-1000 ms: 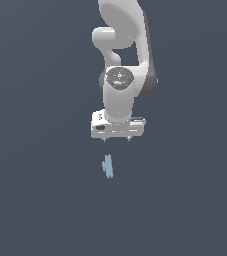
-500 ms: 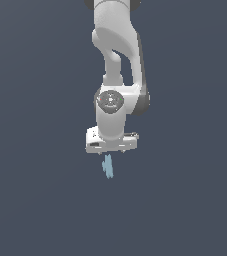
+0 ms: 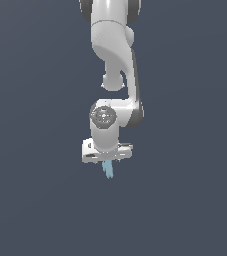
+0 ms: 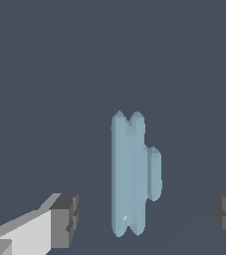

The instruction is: Pick up the object and move it to a goal position.

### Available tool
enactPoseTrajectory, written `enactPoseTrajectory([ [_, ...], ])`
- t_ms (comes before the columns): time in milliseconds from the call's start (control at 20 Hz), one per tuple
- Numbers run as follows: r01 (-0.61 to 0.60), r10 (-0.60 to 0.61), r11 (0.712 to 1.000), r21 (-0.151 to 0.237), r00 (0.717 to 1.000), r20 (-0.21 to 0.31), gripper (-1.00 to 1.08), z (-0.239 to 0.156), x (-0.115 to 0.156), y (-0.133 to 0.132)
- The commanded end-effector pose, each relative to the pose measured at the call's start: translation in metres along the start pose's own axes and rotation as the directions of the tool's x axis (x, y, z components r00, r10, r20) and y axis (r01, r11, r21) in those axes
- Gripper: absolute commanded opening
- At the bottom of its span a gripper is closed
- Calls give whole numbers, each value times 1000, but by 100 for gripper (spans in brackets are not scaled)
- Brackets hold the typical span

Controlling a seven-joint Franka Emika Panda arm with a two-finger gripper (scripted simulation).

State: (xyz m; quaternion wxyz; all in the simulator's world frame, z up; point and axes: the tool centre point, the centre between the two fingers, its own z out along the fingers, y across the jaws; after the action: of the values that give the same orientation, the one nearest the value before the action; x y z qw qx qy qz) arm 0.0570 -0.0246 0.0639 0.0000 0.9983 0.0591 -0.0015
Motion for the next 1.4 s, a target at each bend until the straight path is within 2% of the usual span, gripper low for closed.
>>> enactPoseTrajectory([
  [0, 3, -3, 1000, 0, 1000, -3, 100, 4, 2, 2],
  [300, 2, -2, 1000, 0, 1000, -1, 100, 7, 2, 2],
  [800, 3, -3, 1000, 0, 1000, -3, 100, 50, 1, 2],
  [1050, 3, -3, 1000, 0, 1000, -3, 100, 55, 3, 3],
  [1100, 3, -3, 1000, 0, 1000, -3, -100, 55, 3, 3],
  [1350, 3, -3, 1000, 0, 1000, -3, -100, 55, 3, 3],
])
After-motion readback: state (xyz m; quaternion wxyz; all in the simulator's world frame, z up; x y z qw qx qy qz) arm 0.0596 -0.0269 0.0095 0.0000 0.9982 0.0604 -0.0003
